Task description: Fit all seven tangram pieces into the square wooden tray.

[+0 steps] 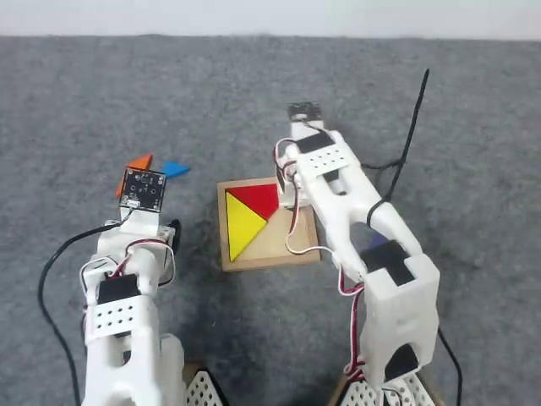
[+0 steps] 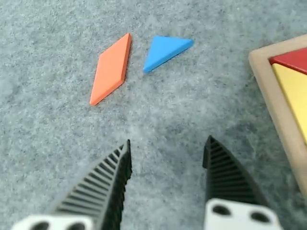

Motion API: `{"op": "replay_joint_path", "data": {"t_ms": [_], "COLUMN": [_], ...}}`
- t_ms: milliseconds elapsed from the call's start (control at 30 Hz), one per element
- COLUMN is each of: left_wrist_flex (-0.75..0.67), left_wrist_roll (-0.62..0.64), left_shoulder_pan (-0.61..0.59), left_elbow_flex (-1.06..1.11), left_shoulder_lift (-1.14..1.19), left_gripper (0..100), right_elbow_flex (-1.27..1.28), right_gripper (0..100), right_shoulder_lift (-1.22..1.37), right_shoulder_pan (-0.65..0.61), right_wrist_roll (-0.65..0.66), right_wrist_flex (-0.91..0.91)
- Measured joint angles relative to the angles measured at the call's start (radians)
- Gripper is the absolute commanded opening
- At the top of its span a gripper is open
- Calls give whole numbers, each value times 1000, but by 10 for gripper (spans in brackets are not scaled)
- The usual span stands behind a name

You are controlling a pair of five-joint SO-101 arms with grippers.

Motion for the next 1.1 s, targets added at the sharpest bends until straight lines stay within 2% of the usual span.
{"op": "replay_joint_path", "data": {"t_ms": [67,167,367,500,733,967,1100], "left_wrist_flex": [0,0,0,0,0,0,0], "left_wrist_roll": [-8,-43,-78,-78,-83,-83,-103], "left_shoulder_pan": [0,0,0,0,0,0,0], "left_elbow_flex": [0,2,21,21,21,25,34], "left_shoulder_lift": [0,0,0,0,0,0,0], "left_gripper": [239,239,239,239,239,239,239], "right_elbow_flex": [-35,-49,-37,83,362,322,178], "right_gripper": [158,148,144,146,148,158,246], "right_shoulder_lift": [0,-34,-163,-267,-408,-304,-124], "right_shoulder_pan": [0,32,195,261,232,180,180], "right_wrist_roll": [28,77,269,408,563,520,497], "right_wrist_flex": [58,137,226,230,-32,-219,-216]}}
